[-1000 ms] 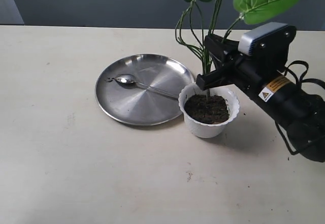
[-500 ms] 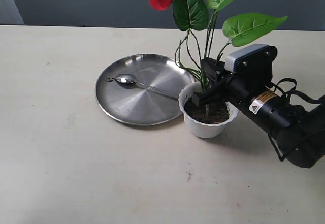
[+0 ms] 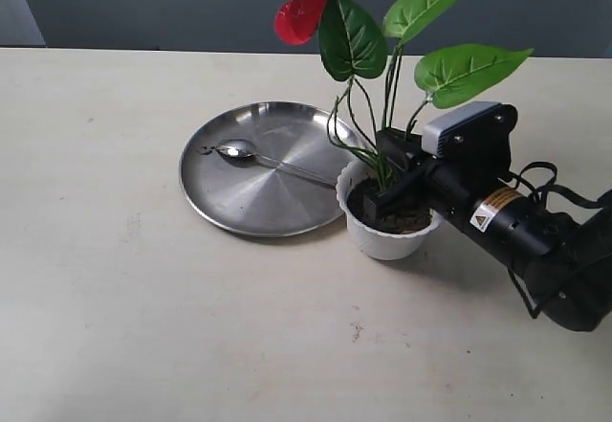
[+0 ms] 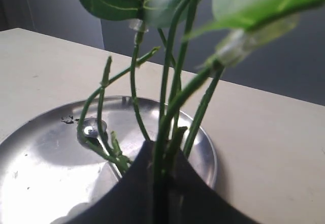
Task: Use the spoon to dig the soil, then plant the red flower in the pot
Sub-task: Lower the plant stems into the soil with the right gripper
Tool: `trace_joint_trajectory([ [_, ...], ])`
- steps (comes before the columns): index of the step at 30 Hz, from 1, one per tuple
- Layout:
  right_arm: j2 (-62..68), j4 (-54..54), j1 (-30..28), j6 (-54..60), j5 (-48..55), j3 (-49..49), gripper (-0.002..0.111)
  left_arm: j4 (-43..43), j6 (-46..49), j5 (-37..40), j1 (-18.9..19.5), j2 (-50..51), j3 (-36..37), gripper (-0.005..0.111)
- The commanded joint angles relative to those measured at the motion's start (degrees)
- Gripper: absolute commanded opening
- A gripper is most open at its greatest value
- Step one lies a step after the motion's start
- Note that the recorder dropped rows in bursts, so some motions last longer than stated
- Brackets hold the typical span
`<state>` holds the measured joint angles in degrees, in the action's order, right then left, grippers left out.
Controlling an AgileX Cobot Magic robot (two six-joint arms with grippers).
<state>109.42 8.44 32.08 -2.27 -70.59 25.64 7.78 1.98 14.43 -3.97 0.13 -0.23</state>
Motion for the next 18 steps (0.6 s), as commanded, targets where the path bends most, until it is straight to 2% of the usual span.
trace_joint_trajectory([
  [1, 0.04, 0.46, 0.01, 0.63, 0.63, -2.14, -0.001, -0.10, -0.12, -0.53, -0.28, -0.13, 0.23, 0.000],
  [18, -1.90, 3.47, 0.01, 1.68, 0.63, -5.59, -0.001, -0.10, -0.12, -0.53, -0.28, -0.13, 0.23, 0.000],
])
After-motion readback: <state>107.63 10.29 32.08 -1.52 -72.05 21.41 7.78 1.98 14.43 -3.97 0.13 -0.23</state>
